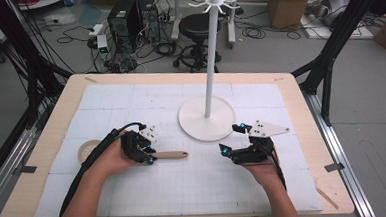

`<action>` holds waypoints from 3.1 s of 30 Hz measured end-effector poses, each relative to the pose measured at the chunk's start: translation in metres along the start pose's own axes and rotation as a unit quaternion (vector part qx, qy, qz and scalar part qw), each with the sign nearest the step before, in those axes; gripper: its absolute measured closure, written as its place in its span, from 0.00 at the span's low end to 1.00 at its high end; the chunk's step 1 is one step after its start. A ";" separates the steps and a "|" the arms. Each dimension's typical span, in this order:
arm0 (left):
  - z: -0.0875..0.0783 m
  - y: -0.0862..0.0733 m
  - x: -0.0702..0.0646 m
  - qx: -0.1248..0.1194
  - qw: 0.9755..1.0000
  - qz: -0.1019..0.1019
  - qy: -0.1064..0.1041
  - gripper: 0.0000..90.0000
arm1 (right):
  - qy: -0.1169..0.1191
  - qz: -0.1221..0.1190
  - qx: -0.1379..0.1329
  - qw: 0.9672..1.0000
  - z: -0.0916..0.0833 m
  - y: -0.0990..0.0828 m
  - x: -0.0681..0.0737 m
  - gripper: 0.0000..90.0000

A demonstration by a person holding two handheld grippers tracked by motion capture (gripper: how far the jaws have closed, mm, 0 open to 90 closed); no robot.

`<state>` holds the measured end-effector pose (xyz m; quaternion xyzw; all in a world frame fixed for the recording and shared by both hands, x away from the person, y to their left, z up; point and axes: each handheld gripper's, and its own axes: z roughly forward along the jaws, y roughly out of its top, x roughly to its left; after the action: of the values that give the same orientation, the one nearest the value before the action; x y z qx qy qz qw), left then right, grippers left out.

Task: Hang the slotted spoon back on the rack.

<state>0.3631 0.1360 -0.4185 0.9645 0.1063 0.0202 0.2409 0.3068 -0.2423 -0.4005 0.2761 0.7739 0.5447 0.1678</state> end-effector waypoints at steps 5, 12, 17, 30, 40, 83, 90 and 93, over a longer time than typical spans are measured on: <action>-0.001 0.001 -0.002 0.003 1.000 -0.012 0.004 0.82 | 0.000 0.001 0.000 1.000 0.000 0.000 0.000 0.16; -0.006 0.002 -0.004 -0.003 1.000 -0.006 0.012 0.82 | -0.002 0.002 0.000 1.000 0.000 -0.001 -0.001 0.16; -0.030 0.000 -0.005 -0.058 0.998 -0.012 0.023 0.82 | -0.003 0.004 0.000 1.000 -0.001 -0.001 -0.001 0.16; -0.082 0.002 -0.008 -0.161 0.986 -0.018 0.043 0.82 | -0.002 0.003 0.000 1.000 0.001 -0.001 0.000 0.16; -0.106 0.014 -0.005 -0.201 0.978 -0.023 0.040 0.82 | -0.001 0.005 0.000 1.000 0.000 -0.001 -0.001 0.16; -0.182 0.070 0.030 -0.250 0.967 -0.004 0.040 0.82 | 0.000 0.007 -0.007 1.000 -0.002 -0.001 -0.001 0.16; -0.199 0.090 0.043 -0.253 0.967 0.011 0.036 0.82 | -0.002 0.007 -0.006 1.000 -0.001 -0.001 -0.002 0.16; -0.204 0.097 0.050 -0.258 0.965 0.013 0.034 0.82 | -0.002 0.008 -0.006 1.000 -0.001 -0.001 -0.002 0.16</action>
<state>0.4124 0.1569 -0.1930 0.8697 0.0929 0.0827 0.4776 0.3070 -0.2446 -0.4010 0.2820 0.7682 0.5500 0.1668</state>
